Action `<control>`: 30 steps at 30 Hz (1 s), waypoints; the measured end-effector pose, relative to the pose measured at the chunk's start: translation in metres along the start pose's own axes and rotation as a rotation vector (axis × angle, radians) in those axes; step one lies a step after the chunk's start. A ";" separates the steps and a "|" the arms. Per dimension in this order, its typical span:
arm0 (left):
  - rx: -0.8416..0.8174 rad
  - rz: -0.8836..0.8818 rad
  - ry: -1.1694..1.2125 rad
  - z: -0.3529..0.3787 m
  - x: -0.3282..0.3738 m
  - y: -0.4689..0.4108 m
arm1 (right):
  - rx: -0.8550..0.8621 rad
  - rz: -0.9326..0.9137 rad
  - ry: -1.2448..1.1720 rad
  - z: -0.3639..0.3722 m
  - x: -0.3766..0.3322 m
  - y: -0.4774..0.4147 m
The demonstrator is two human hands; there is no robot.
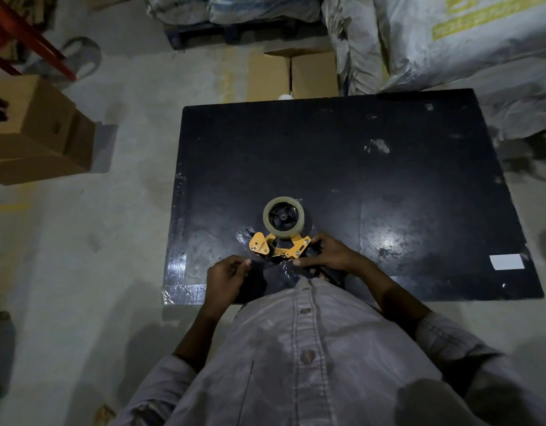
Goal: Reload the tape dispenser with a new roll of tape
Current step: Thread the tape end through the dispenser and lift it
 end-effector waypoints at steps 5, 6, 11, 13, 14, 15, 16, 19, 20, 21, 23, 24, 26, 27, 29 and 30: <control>-0.173 -0.624 0.463 0.002 0.008 0.007 | -0.069 -0.009 -0.137 -0.006 -0.002 0.001; -0.251 -0.717 0.505 0.003 0.011 0.008 | -0.073 0.005 -0.148 -0.008 0.001 -0.003; -0.408 -0.891 0.743 0.015 0.026 0.005 | -0.094 0.100 -0.179 -0.008 0.003 -0.006; -0.392 -0.911 0.826 0.019 0.030 0.000 | -0.131 0.087 -0.179 -0.003 -0.003 -0.005; -0.386 -0.919 0.856 0.019 0.032 -0.002 | -0.142 0.090 -0.181 -0.003 -0.003 -0.007; -0.381 -0.928 0.882 0.019 0.032 -0.004 | -0.150 0.105 -0.185 -0.004 -0.005 -0.006; -0.372 -0.935 0.902 0.019 0.033 -0.006 | -0.165 0.123 -0.193 -0.006 -0.003 -0.009; -0.352 -0.939 0.910 0.016 0.035 -0.010 | -0.207 0.138 -0.233 -0.010 -0.002 -0.011; -0.354 -0.938 0.897 0.015 0.036 -0.010 | -0.204 0.156 -0.230 -0.012 -0.001 -0.012; -0.357 -0.936 0.885 0.014 0.036 -0.010 | -0.204 0.185 -0.221 -0.013 0.002 -0.016; -0.355 -0.932 0.862 0.014 0.034 -0.010 | -0.239 0.207 -0.233 -0.014 0.014 -0.027; -0.353 -0.927 0.848 0.015 0.032 -0.010 | -0.236 0.198 -0.238 -0.014 0.016 -0.028; -0.343 -0.913 0.802 0.015 0.030 -0.011 | -0.228 0.180 -0.291 -0.009 0.019 -0.025; -0.338 -0.906 0.770 0.015 0.030 -0.013 | -0.233 0.179 -0.341 -0.005 0.018 -0.019; -0.329 -0.892 0.702 0.016 0.032 -0.019 | -0.240 0.167 -0.488 0.001 0.021 -0.006; -0.327 -0.881 0.679 0.017 0.035 -0.023 | -0.266 0.156 -0.566 0.003 0.026 -0.002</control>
Point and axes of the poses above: each hand's wrist, its own y-axis away from the middle knuckle, its own z-axis out of the palm, x = y × z, the point moved 2 cm from there along -y, towards the middle knuckle
